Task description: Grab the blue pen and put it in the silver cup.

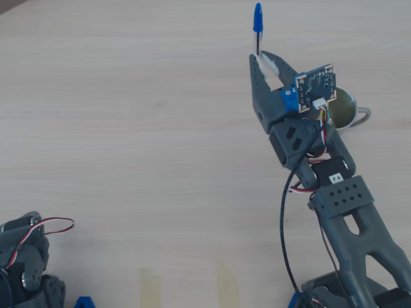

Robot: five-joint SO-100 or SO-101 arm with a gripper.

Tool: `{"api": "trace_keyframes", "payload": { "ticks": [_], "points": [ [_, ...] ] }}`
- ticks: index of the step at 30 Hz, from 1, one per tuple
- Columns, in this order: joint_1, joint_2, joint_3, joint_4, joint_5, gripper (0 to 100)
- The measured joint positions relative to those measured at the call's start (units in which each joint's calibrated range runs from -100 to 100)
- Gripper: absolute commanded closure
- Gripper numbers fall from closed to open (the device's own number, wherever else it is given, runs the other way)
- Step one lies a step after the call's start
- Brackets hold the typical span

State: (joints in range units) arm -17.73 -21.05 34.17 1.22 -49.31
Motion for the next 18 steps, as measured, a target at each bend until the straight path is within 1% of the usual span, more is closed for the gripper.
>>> {"api": "trace_keyframes", "payload": {
  "ticks": [13, 18],
  "points": [
    [2.6, 0.0, 0.0, 0.0, -2.8, 98],
    [3.5, -3.3, 0.1, -3.2, -2.8, 98]
  ]
}}
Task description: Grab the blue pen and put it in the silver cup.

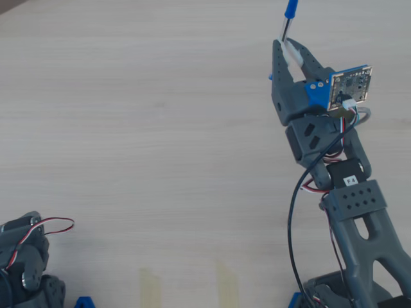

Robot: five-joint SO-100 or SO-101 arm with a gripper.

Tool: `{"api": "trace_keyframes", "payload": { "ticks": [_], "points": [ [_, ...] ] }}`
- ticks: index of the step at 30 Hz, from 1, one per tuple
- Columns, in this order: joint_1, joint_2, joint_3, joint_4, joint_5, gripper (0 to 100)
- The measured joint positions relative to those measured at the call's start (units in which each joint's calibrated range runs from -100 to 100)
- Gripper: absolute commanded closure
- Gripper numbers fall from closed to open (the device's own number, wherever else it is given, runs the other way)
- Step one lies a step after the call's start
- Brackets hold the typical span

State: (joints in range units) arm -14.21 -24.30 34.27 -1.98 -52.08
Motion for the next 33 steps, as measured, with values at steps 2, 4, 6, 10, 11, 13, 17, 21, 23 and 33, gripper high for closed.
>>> {"api": "trace_keyframes", "payload": {
  "ticks": [2, 4, 6, 10, 11, 13, 17, 21, 23, 33],
  "points": [
    [-0.3, -0.9, 0.0, -0.5, 0.0, 98],
    [0.6, -1.5, 0.0, -0.8, 0.0, 98],
    [1.6, -1.8, 0.0, -0.8, 0.0, 98],
    [1.3, -1.8, 0.0, -0.8, 0.0, 98],
    [1.7, -1.8, 0.0, -0.8, 0.0, 98],
    [3.2, -1.8, 0.0, -0.8, 0.0, 98],
    [4.1, -1.8, 0.0, -0.8, 0.0, 98],
    [6.4, -1.8, 0.0, -0.8, 0.0, 98],
    [6.6, -1.8, 0.0, -0.8, 0.0, 98],
    [9.6, -1.8, 6.0, -0.8, 0.0, 98]
  ]
}}
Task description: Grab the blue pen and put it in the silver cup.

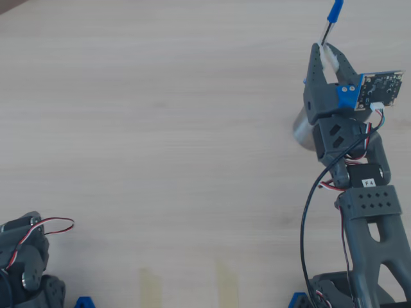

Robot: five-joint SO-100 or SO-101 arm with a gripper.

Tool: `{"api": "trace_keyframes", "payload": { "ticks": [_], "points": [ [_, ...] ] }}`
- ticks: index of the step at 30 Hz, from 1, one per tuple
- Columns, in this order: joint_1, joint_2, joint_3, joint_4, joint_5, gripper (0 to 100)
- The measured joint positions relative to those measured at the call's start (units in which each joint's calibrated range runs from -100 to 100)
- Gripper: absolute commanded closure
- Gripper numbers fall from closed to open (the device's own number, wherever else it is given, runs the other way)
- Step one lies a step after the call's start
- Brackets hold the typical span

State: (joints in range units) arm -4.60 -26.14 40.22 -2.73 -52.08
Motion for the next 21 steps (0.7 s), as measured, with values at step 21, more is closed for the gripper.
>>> {"api": "trace_keyframes", "payload": {
  "ticks": [21],
  "points": [
    [1.7, 0.0, 2.9, 0.0, 0.0, 98]
  ]
}}
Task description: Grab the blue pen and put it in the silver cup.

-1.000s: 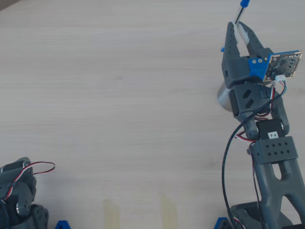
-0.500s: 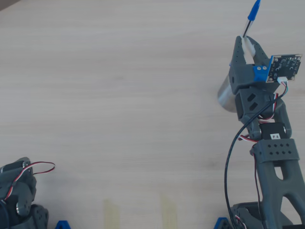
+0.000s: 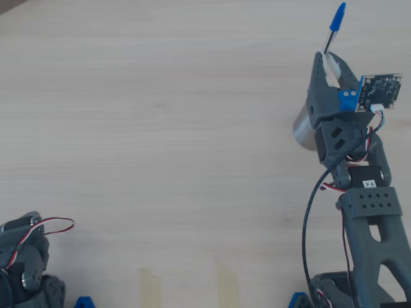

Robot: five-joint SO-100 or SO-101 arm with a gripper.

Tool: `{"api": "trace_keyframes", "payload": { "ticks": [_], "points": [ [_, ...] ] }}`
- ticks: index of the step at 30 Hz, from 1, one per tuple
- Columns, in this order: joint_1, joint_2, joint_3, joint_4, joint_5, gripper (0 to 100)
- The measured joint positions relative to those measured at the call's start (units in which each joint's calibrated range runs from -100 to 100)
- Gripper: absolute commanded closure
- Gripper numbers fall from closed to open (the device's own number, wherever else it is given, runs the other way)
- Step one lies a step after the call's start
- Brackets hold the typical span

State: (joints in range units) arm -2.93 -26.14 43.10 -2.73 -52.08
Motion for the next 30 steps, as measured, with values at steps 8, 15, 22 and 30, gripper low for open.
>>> {"api": "trace_keyframes", "payload": {
  "ticks": [8, 15, 22, 30],
  "points": [
    [1.8, 2.4, 1.1, 0.0, 0.0, 98],
    [1.8, 5.8, 1.1, 0.0, 0.0, 98],
    [1.7, 7.8, 1.1, 0.0, 0.0, 98],
    [1.7, 9.0, 1.1, 0.0, 0.0, 98]
  ]
}}
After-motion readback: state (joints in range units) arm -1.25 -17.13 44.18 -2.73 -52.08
